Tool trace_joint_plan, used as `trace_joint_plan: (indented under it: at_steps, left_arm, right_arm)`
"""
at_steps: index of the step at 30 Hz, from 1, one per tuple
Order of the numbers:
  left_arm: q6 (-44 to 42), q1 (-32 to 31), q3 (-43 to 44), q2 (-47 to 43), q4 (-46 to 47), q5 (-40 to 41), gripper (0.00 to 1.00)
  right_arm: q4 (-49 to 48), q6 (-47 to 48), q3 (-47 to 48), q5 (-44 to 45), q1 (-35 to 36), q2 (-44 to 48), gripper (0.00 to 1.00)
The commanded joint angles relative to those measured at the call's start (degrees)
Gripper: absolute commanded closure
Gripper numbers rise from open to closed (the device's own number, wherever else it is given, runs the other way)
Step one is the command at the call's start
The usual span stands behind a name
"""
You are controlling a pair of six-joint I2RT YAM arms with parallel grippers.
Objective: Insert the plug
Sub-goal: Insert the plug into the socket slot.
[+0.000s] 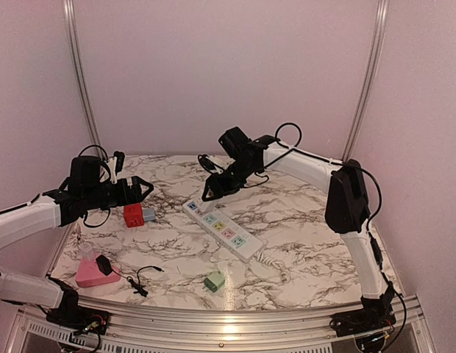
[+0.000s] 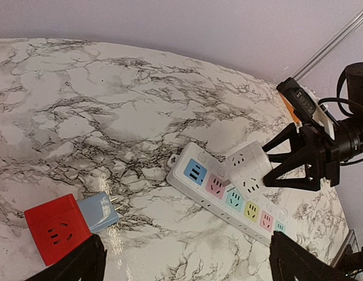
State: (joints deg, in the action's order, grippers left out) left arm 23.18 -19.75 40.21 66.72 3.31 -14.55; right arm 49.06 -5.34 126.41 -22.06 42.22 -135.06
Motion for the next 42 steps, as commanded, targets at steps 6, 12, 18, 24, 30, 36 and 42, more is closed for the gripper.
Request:
trace_joint_plan:
  at_steps: [6, 12, 18, 24, 30, 36, 42]
  left_arm:
    - [0.2, 0.3, -1.0, 0.1, 2.0, -0.6, 0.01]
    - [0.2, 0.3, -1.0, 0.2, 2.0, -0.7, 0.01]
    - [0.3, 0.3, -1.0, 0.3, 2.1, -0.9, 0.01]
    - [0.4, 0.3, -1.0, 0.3, 2.2, -0.9, 0.01]
    - [0.4, 0.3, -0.7, 0.7, 2.2, -1.1, 0.01]
    - [0.4, 0.3, -0.8, 0.9, 2.2, -1.0, 0.01]
    - [0.5, 0.3, -0.9, 0.9, 2.3, -0.9, 0.01]
  right_arm:
    - [-0.9, 0.1, 1.4, -0.1, -0.1, 0.4, 1.0]
    - [-1.0, 0.6, 0.3, 0.2, -0.3, -0.2, 1.0]
    - [-1.1, 0.7, 0.2, 0.7, -0.5, -1.0, 1.0]
    - [-1.0, 1.0, 0.3, 1.6, -1.0, -2.0, 1.0]
    - [-1.1, 1.1, 0.5, 1.6, -1.2, -2.4, 1.0]
    - [-0.6, 1.5, 0.7, 1.9, -1.3, -3.0, 1.0]
    - [0.4, 1.8, 1.8, 2.1, -1.1, -4.5, 1.0]
